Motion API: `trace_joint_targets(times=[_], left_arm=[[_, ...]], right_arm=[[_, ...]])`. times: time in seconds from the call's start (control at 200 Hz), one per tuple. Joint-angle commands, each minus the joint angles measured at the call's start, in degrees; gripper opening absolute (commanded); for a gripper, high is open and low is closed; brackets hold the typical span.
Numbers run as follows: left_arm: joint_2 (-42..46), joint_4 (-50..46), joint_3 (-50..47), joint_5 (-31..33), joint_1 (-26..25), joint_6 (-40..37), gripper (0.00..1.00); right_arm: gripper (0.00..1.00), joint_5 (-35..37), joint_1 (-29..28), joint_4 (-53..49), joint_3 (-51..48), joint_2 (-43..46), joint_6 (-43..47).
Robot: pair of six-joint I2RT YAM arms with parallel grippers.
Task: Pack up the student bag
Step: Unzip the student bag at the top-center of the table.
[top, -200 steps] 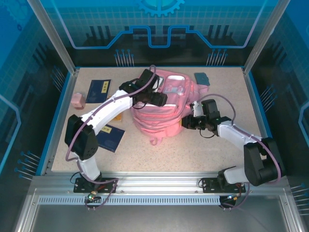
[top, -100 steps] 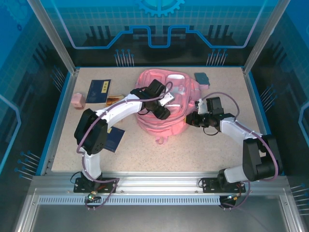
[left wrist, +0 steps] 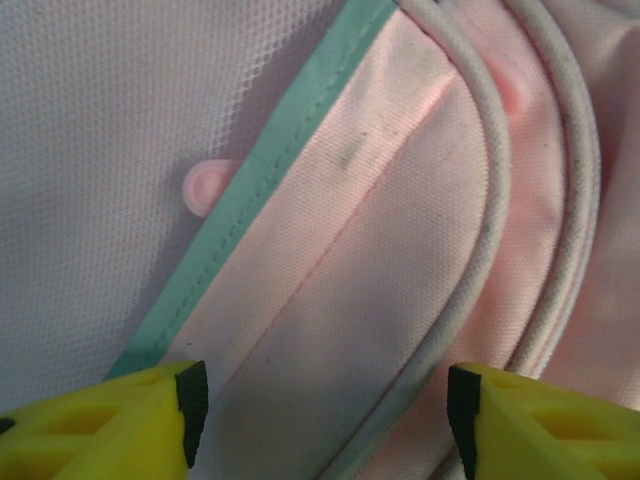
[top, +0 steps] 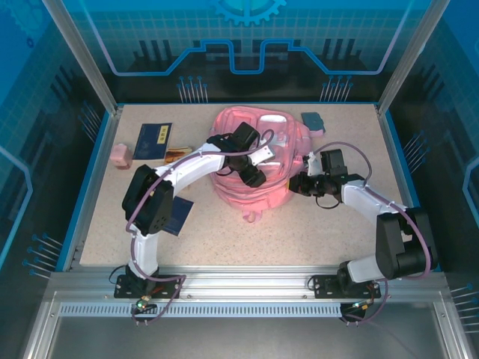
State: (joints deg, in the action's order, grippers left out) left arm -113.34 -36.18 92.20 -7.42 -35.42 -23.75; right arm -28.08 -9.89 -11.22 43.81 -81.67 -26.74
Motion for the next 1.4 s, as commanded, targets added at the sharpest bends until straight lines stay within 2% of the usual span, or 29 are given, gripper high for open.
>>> trace_joint_targets(times=[0.0, 0.105, 0.28, 0.405, 0.56, 0.725, 0.885, 1.0, 1.101, 1.261, 1.396], left_arm=[[0.6, -2.7, 0.9, -5.0, 0.1, -2.5, 0.68], [-0.8, -1.8, 1.4, -2.1, 0.1, -2.4, 0.66], [-3.3, 1.1, 2.9, 2.5, 0.0, -1.5, 0.54], [-4.1, 1.6, 3.8, 1.6, -0.1, -1.4, 0.49], [-4.4, 3.5, 3.5, 3.6, -0.2, 0.4, 0.3], [-2.7, 9.0, 1.4, 3.7, -0.5, 7.1, 0.15], [-1.5, 13.8, -0.9, 3.4, -1.1, 12.5, 0.09], [-1.2, 15.6, -1.7, 3.6, -1.1, 14.9, 0.08], [-0.2, 15.8, -2.2, 3.2, -0.9, 16.0, 0.12], [3.3, 15.7, -4.2, 1.2, 0.0, 19.4, 0.33], [8.0, 16.4, -7.3, 0.2, 1.3, 25.4, 0.5]], right_arm=[[0.09, -2.4, 0.5, -0.3, 2.3, -0.7, 0.9], [0.09, -2.6, 0.6, -0.2, 2.3, -1.0, 0.6], [0.09, -2.8, 0.5, -0.9, 2.2, -0.6, 1.0], [0.09, -3.3, 0.4, -1.7, 2.0, -0.1, 1.4], [0.09, -4.7, -0.5, -2.7, 0.7, 0.3, 1.4], [0.1, -5.4, -6.1, 1.0, -3.5, 1.0, -2.8], [0.1, -3.9, -14.8, 10.0, -6.5, 0.1, -10.4], [0.12, -2.8, -17.7, 15.6, -7.9, 0.4, -14.7], [0.19, 1.2, -16.9, 11.4, -8.1, 4.2, -14.0], [0.51, 8.3, -11.5, 0.4, -7.6, 14.6, -12.1], [0.7, 9.6, -6.0, -6.2, -5.2, 18.0, -13.1]])
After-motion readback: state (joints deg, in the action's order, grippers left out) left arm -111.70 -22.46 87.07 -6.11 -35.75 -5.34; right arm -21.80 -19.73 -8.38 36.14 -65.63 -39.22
